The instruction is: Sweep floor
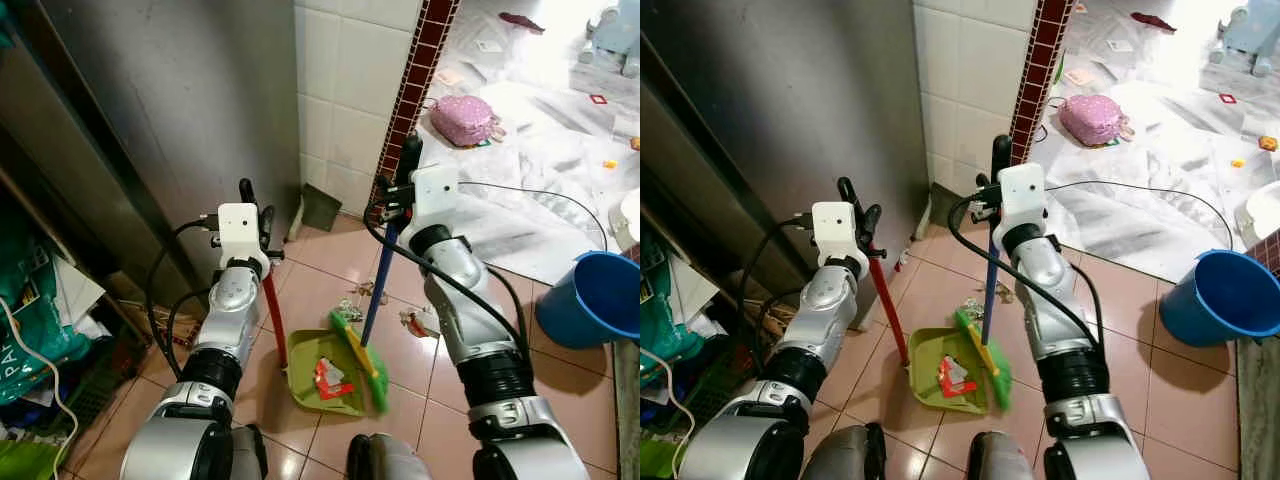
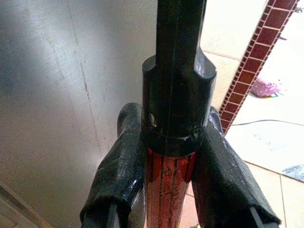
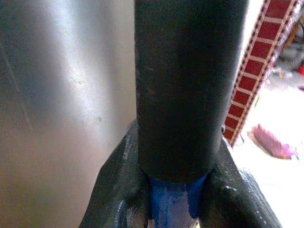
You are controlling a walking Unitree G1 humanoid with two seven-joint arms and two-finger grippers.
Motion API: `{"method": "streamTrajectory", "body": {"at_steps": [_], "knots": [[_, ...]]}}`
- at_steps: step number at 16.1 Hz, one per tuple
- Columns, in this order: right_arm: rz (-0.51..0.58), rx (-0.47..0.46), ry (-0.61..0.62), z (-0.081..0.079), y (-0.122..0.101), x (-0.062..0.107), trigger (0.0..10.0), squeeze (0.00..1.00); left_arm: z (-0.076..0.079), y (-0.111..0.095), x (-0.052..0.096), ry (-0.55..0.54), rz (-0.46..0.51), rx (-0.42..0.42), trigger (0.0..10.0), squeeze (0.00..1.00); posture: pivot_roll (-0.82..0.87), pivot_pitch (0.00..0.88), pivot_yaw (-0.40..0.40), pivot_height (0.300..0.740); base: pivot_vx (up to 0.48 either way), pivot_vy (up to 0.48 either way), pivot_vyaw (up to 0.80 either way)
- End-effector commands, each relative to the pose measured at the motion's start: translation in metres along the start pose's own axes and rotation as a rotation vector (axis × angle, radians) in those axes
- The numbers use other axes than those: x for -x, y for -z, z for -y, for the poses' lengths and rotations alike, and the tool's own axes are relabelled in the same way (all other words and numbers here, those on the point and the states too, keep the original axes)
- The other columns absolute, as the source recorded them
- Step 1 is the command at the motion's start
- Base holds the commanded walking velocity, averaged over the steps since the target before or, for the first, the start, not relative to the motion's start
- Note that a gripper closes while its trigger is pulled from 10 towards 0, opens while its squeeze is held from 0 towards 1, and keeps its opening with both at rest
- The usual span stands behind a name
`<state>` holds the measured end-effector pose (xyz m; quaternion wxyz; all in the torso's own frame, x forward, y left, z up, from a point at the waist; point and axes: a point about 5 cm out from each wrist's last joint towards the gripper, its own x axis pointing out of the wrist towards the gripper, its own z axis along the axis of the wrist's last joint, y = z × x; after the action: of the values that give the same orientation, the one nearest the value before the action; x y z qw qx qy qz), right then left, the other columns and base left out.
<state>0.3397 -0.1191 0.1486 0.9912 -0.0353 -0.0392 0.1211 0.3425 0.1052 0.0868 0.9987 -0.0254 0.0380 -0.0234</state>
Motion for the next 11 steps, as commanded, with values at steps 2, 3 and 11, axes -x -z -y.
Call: {"method": "streamTrajectory", "body": {"at_steps": [2,3,11], "knots": [[-0.073,-0.136,0.04,0.0,0.009,0.001,10.0,0.0,0.004,0.006,0.002,0.034,-0.026,0.01,10.0,0.0,-0.05,0.133,-0.003,0.74,0.0,0.0,0.0],[-0.058,-0.169,0.05,0.001,0.003,-0.002,10.0,0.0,0.004,0.006,0.002,0.027,-0.027,0.014,10.0,0.0,-0.05,0.133,-0.003,0.74,0.0,0.0,0.0],[0.011,-0.312,0.19,0.023,-0.017,-0.005,10.0,0.0,-0.009,-0.008,0.014,-0.024,0.027,0.057,10.0,0.0,-0.05,0.125,0.002,0.74,0.0,0.0,0.0]]}}
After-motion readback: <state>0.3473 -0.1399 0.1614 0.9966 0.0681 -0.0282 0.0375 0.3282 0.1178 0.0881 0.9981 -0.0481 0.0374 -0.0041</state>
